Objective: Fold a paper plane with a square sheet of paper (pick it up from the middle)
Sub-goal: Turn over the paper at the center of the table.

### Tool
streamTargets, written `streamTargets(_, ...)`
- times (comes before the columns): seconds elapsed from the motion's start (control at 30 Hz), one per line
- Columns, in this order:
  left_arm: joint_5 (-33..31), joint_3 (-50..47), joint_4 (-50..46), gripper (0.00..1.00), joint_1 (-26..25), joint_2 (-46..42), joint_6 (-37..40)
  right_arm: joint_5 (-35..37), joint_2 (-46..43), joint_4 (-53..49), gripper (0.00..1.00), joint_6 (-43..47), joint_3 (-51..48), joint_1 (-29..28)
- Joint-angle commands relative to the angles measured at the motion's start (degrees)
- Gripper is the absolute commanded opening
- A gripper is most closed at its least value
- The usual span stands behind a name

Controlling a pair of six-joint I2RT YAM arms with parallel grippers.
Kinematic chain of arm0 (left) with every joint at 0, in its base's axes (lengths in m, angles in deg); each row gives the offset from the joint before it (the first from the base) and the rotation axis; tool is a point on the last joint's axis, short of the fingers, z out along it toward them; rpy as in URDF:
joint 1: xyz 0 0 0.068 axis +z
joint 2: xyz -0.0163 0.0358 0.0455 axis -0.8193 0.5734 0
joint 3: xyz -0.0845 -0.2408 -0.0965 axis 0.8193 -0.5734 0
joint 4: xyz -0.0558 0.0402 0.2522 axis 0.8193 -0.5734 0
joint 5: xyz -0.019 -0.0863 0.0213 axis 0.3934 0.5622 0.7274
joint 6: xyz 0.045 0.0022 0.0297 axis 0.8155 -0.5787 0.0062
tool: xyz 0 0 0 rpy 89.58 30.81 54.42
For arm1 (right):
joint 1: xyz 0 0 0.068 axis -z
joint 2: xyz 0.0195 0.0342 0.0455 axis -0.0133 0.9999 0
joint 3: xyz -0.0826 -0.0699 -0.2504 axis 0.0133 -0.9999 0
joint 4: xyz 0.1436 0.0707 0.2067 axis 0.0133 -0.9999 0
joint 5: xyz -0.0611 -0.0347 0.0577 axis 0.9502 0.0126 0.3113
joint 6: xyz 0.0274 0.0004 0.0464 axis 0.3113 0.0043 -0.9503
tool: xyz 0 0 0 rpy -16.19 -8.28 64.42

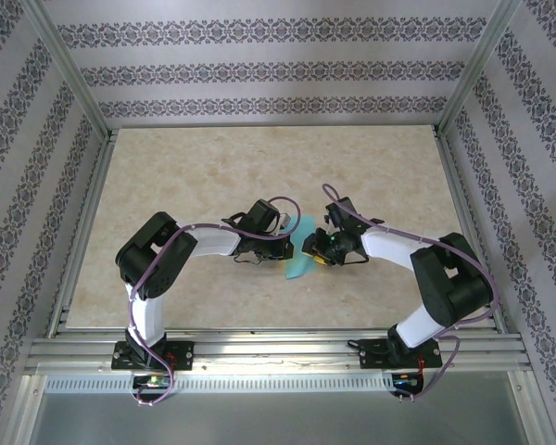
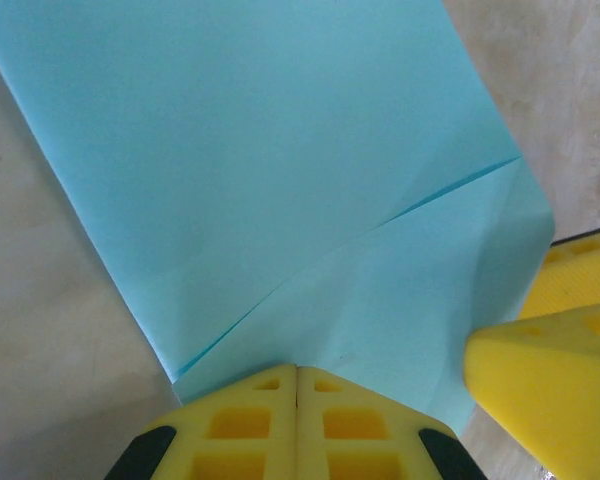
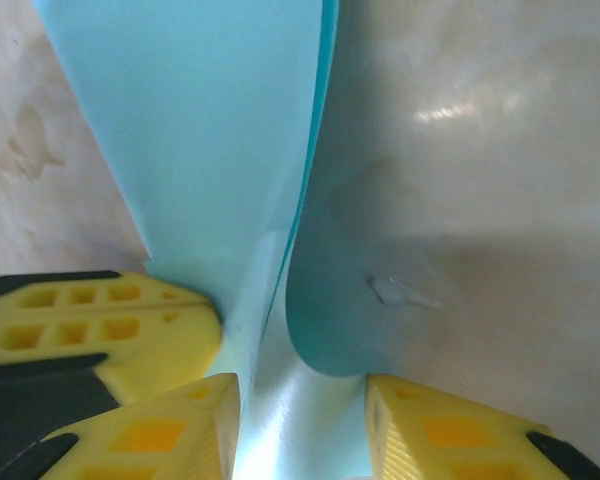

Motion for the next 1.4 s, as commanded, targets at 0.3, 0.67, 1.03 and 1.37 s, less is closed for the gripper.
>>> streamTargets(0.3, 0.38, -1.22, -3.11, 0.0, 0.27, 0.35, -0.3, -6.2, 7.05, 4.02, 0.4, 6.0, 4.75, 4.15)
streamTargets(0.67, 0.61, -1.39, -1.72, 0.0, 0.28, -0.83, -0.95, -11.63, 7.98, 14.6, 0.21, 4.03, -0.7, 7.02)
streamTargets(1.03, -0.87, -3.21, 1.59, 0.11, 0.27, -6.66, -0.6, -13.53, 5.33, 16.75, 0.01, 5.26, -1.41, 7.51)
streamTargets(1.37, -12.8, -10.28, 1.42, 0.21, 0.27, -22.62, 2.35, -9.22, -3.08, 6.82, 0.0, 11.32, 1.74, 6.93)
